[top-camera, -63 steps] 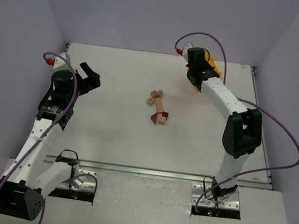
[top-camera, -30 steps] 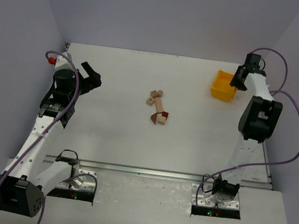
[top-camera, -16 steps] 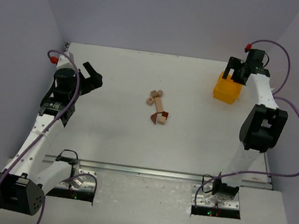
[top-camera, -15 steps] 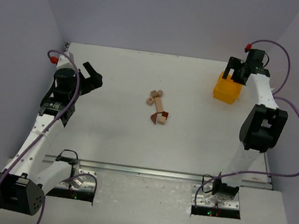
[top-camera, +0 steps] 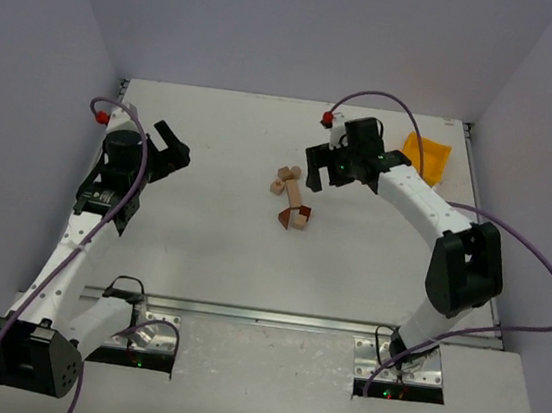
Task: Build the wood block tower
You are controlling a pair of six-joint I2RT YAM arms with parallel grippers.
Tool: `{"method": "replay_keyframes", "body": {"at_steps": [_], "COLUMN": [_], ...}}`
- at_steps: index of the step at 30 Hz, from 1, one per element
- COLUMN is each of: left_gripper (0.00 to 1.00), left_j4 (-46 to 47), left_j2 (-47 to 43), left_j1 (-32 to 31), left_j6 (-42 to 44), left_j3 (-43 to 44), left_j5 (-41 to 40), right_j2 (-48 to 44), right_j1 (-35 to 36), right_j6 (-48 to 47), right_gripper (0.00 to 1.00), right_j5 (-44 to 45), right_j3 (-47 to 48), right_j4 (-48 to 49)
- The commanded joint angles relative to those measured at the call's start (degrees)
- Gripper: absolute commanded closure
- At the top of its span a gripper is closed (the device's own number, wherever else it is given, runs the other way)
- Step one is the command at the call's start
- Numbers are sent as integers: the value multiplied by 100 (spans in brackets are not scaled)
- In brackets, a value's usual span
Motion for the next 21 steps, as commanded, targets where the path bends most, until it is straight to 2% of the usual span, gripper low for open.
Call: {"method": "replay_keyframes", "body": {"at_steps": [1, 4, 9, 14, 21], "left_gripper": [0, 0, 0, 0, 0], "left_j4": [218, 217, 265, 343, 357], "left_j2": [33, 72, 7, -76, 5], "left_j1": [53, 53, 53, 53, 61], "left_j6": [-40, -24, -6, -6, -6], "left_j3": [-134, -132, -172, -228, -228], "left_j5": [132, 189, 220, 294, 343], "right_j2": [324, 774, 1494, 1679, 2072], "right_j1": [311, 635, 867, 1015, 1080], "right_j6": [441, 293, 90, -20, -4], "right_gripper": [1, 1, 1, 1, 3], "right_j5": [-290, 186, 845, 1109, 1554], "right_j3": [-105, -115, 483, 203, 205], "right_j4": [432, 724, 647, 1287, 1521]}}
